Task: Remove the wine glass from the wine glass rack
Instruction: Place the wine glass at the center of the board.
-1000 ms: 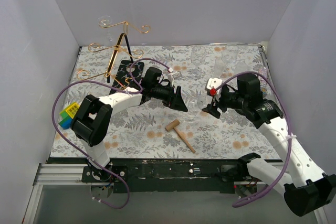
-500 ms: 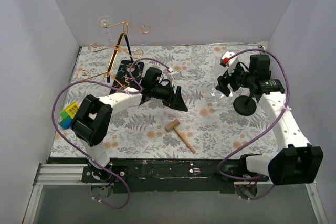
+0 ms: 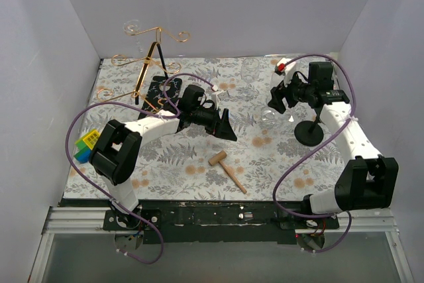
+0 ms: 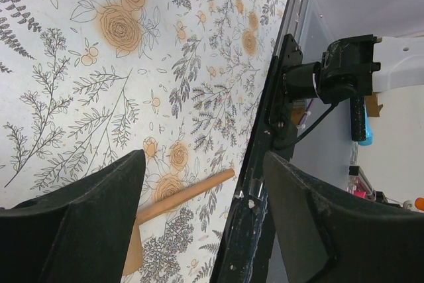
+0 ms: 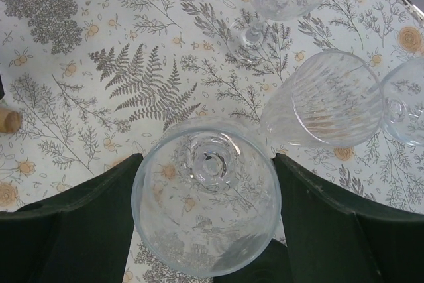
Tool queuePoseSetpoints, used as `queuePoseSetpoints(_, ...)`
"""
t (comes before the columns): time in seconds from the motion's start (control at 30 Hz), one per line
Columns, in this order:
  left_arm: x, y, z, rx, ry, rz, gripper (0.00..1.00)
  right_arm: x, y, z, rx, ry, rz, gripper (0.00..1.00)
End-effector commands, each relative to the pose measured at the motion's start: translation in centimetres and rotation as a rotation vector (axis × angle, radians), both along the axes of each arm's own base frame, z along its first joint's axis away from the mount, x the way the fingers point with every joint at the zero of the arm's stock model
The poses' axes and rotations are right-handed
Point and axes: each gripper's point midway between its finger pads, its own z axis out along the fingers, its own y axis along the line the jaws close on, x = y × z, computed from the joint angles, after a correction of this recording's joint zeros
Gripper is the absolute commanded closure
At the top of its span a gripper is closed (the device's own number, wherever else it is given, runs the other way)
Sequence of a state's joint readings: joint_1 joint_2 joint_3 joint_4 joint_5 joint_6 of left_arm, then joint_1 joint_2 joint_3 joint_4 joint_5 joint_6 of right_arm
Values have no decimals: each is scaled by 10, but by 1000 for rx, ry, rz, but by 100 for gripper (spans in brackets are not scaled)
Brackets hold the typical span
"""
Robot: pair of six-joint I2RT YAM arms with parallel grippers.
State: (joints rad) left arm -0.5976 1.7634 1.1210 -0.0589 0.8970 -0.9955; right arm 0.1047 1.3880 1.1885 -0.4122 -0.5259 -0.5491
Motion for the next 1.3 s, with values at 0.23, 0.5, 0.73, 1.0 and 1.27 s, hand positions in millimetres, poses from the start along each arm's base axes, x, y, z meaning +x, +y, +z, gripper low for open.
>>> queuePoseSetpoints(0.23, 9, 1, 19, -33, -67, 6, 28, 32, 3, 23, 44, -75, -34, 58)
queuePoseSetpoints(0.5, 9, 1, 16, -30, -61, 6, 28, 38, 1, 10, 40, -41, -57, 58)
queuePoseSetpoints(0.73, 11, 0, 18, -29, -72, 7, 26, 43, 0, 4, 53, 3, -94, 58)
queuePoseSetpoints(1.0, 12, 1, 20, -28, -117, -6, 21, 48, 0, 23, 91, 10, -145, 58)
queuePoseSetpoints(1.27, 9, -1, 23, -30, -136, -18, 19, 44, 2, 25, 99, 20, -135, 58)
